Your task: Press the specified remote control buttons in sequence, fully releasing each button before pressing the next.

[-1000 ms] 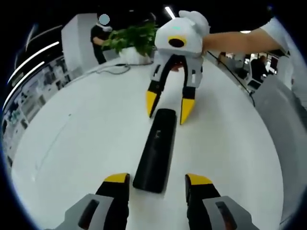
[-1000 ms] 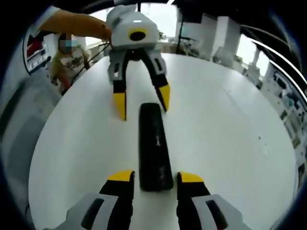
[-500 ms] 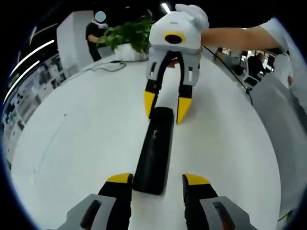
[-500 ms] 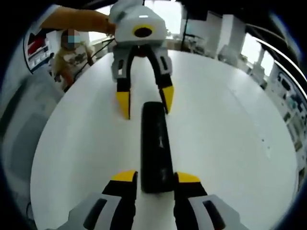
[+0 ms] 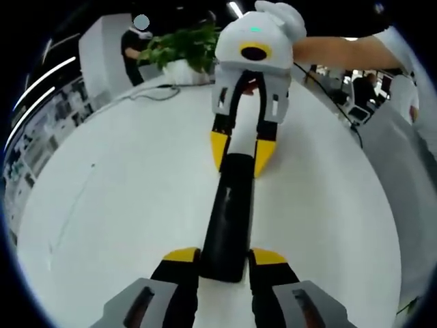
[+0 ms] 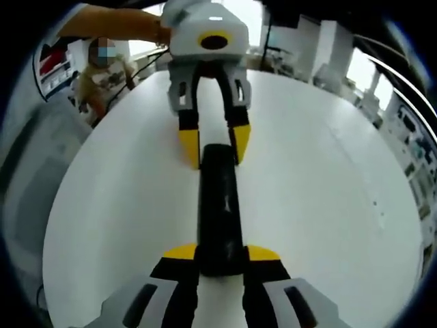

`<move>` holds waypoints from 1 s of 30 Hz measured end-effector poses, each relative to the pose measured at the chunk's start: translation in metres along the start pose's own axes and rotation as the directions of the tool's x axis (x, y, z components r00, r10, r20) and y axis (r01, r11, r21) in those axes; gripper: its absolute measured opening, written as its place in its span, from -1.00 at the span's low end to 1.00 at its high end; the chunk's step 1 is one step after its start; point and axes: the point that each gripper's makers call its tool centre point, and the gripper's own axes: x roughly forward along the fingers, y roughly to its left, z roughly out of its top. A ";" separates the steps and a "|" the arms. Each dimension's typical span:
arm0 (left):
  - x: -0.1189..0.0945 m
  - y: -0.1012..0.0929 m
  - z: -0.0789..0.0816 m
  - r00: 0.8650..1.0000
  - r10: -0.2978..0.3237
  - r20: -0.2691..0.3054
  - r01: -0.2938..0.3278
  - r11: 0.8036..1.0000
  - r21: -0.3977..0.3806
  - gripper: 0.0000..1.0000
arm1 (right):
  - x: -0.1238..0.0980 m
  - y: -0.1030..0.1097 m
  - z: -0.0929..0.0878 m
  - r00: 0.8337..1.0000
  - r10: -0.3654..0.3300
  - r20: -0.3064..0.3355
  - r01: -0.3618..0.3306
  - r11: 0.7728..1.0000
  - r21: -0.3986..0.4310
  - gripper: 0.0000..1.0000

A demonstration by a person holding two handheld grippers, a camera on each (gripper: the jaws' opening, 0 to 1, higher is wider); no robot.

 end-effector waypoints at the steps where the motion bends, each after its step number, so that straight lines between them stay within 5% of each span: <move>1: 0.000 0.000 0.000 1.000 0.000 -0.006 0.000 1.000 -0.001 -0.48 | 0.000 -0.001 0.000 1.000 0.001 -0.001 -0.001 1.000 -0.001 -0.58; 30: -0.009 -0.011 0.001 0.998 -0.015 -0.057 0.018 0.999 0.044 -0.55 | -0.002 0.005 0.004 1.000 -0.008 -0.020 0.008 1.000 -0.014 -0.62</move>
